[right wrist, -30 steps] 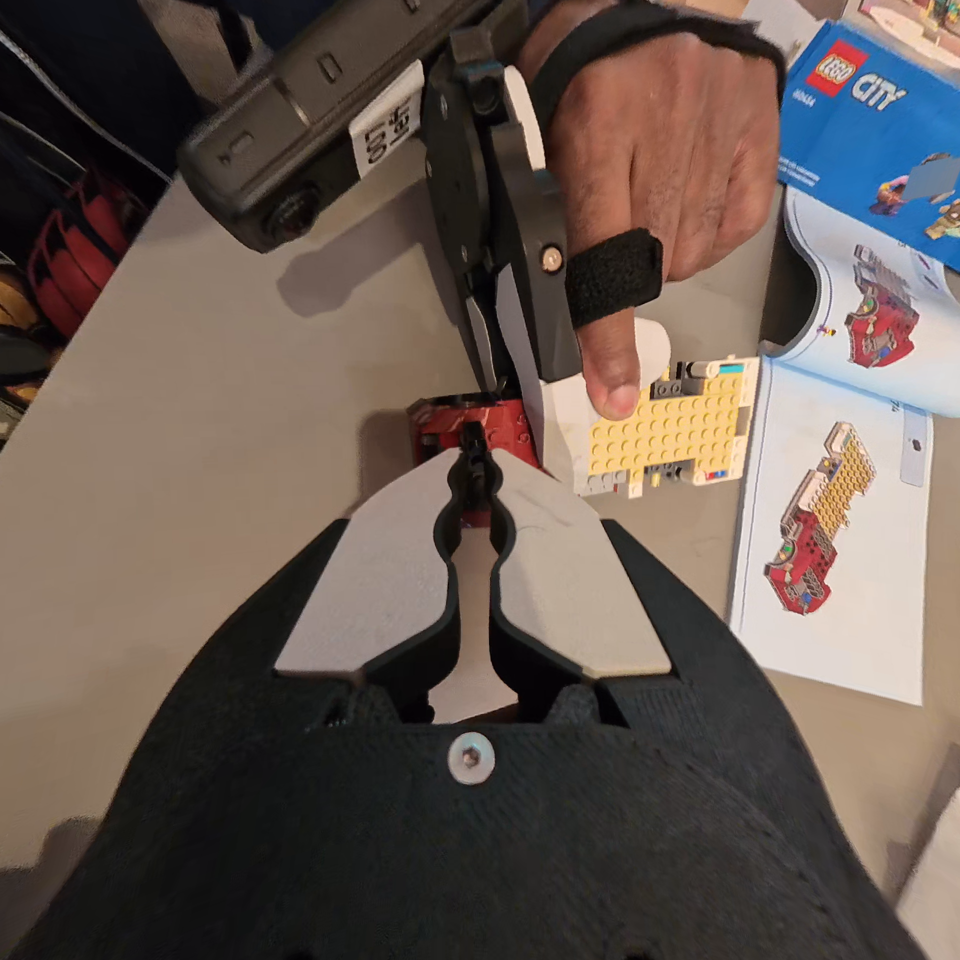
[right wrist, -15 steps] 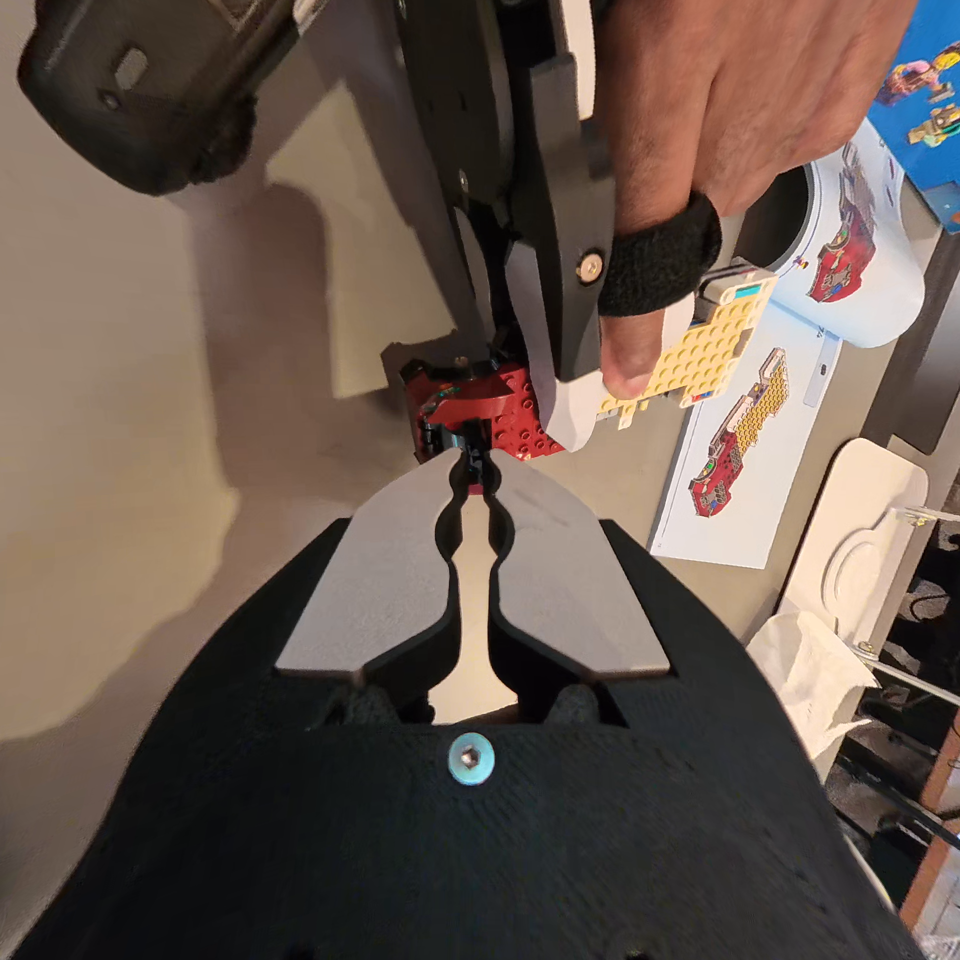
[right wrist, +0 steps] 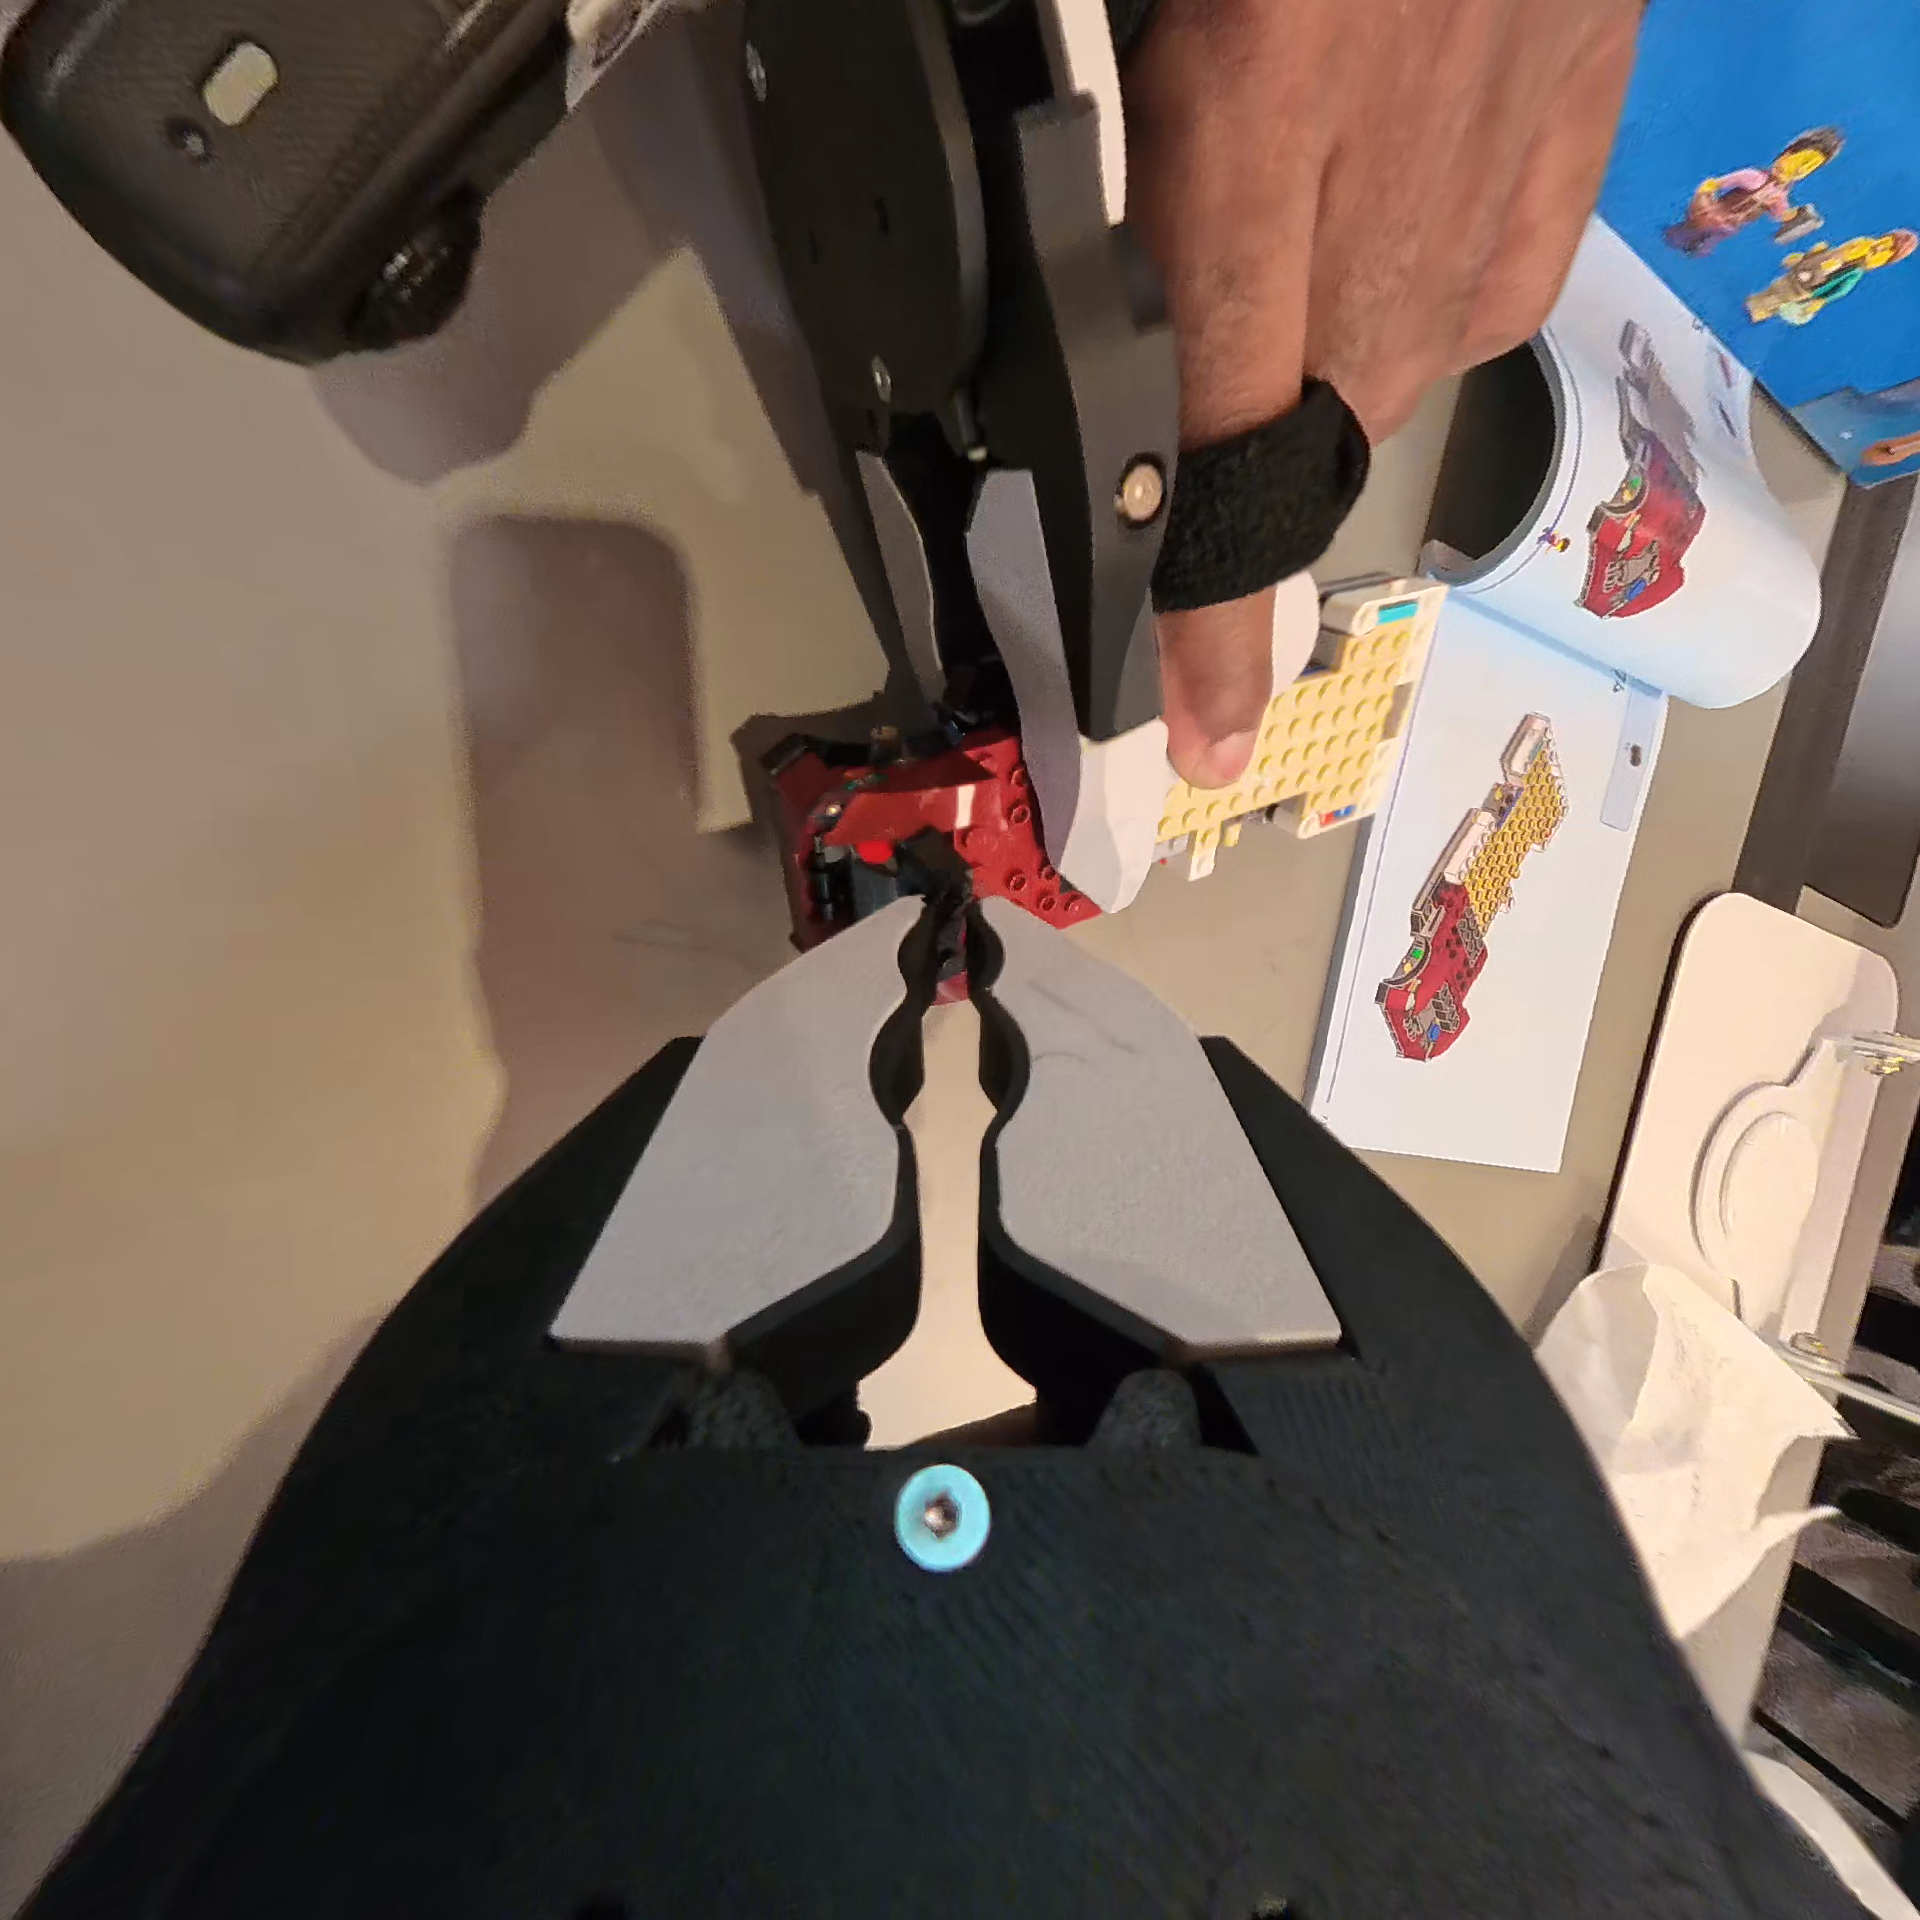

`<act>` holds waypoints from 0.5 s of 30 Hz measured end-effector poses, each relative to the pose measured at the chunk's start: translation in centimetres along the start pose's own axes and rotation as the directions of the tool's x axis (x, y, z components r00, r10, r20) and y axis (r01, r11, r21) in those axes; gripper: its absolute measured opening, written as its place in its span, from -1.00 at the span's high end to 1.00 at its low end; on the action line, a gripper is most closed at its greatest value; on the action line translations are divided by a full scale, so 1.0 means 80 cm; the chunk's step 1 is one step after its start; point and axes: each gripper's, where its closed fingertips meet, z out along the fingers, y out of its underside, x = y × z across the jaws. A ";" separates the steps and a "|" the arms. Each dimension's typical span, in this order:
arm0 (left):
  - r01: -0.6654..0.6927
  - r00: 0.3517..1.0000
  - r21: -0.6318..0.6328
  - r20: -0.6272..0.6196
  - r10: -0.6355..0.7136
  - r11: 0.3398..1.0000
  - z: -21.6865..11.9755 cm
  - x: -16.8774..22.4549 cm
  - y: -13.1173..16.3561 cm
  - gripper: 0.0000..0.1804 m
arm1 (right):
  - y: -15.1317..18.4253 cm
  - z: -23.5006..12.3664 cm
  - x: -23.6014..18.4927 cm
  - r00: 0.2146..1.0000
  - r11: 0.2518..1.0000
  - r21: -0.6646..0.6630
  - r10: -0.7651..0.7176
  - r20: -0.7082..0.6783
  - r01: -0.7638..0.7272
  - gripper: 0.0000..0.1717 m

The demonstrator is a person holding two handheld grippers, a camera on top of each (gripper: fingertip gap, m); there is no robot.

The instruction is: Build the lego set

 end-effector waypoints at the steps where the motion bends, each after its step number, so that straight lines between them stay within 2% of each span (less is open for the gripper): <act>1: 0.021 1.000 0.009 0.005 -0.021 1.000 0.000 -0.001 0.000 0.63 | 0.000 -0.001 0.003 1.000 1.000 0.011 0.010 -0.003 -0.010 0.93; 7: 0.111 0.993 0.023 0.045 -0.112 0.994 0.000 -0.010 0.007 0.63 | -0.012 -0.015 0.020 0.996 0.992 0.126 0.032 -0.084 -0.022 0.80; 15: 0.214 0.968 0.040 0.126 -0.217 0.976 -0.004 -0.025 0.014 0.63 | -0.024 -0.036 0.044 0.961 0.945 0.320 0.151 -0.231 -0.072 0.80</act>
